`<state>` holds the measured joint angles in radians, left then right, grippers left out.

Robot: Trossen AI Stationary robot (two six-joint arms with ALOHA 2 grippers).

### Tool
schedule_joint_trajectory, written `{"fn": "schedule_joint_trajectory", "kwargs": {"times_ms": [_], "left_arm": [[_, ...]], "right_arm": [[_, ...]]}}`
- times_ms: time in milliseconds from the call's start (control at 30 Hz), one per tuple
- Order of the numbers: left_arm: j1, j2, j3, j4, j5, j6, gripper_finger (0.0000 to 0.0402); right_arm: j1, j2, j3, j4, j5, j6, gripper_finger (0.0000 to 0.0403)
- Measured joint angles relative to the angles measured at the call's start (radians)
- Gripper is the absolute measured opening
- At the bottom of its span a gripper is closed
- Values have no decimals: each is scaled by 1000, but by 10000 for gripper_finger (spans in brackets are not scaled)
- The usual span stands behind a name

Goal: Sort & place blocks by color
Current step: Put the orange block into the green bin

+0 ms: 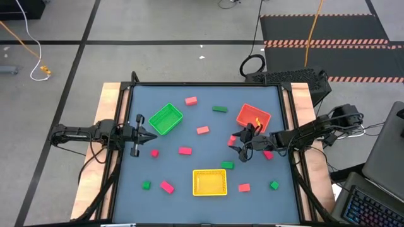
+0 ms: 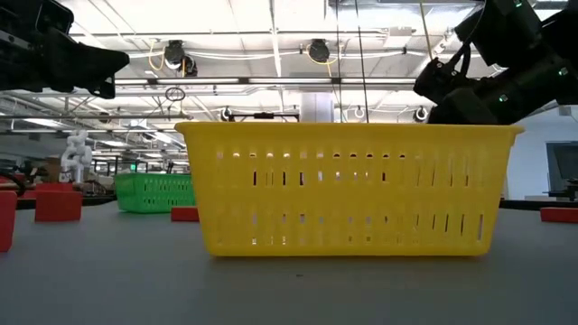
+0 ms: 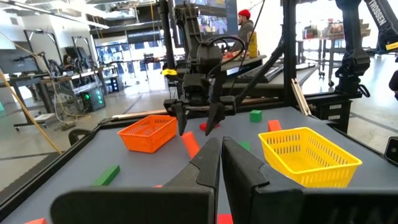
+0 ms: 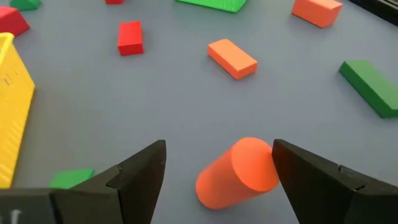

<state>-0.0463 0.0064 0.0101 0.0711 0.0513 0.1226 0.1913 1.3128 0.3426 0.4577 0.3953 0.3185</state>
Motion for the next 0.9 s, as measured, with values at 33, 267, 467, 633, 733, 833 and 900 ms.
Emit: {"fn": "schedule_joint_trajectory", "kwargs": {"times_ms": [33, 267, 467, 633, 733, 833, 900], "left_arm": [[0, 0, 0, 0, 0, 0, 21], [0, 0, 0, 0, 0, 0, 21], [0, 0, 0, 0, 0, 0, 21], [0, 0, 0, 0, 0, 0, 21], [0, 0, 0, 0, 0, 7, 21], [0, 0, 0, 9, 0, 3, 21], [0, 0, 0, 25, 0, 3, 21]], "right_arm": [[0, 1, -1, 3, 6, -7, 286], [0, 2, -2, 41, 20, -36, 286], [0, 1, -1, 42, 22, -42, 286], [1, 1, -1, 37, 22, -22, 286], [1, 1, -1, 18, 22, 0, 286], [1, 1, -1, 0, 23, 13, 286], [1, 1, -1, 2, 25, 14, 286]]}}
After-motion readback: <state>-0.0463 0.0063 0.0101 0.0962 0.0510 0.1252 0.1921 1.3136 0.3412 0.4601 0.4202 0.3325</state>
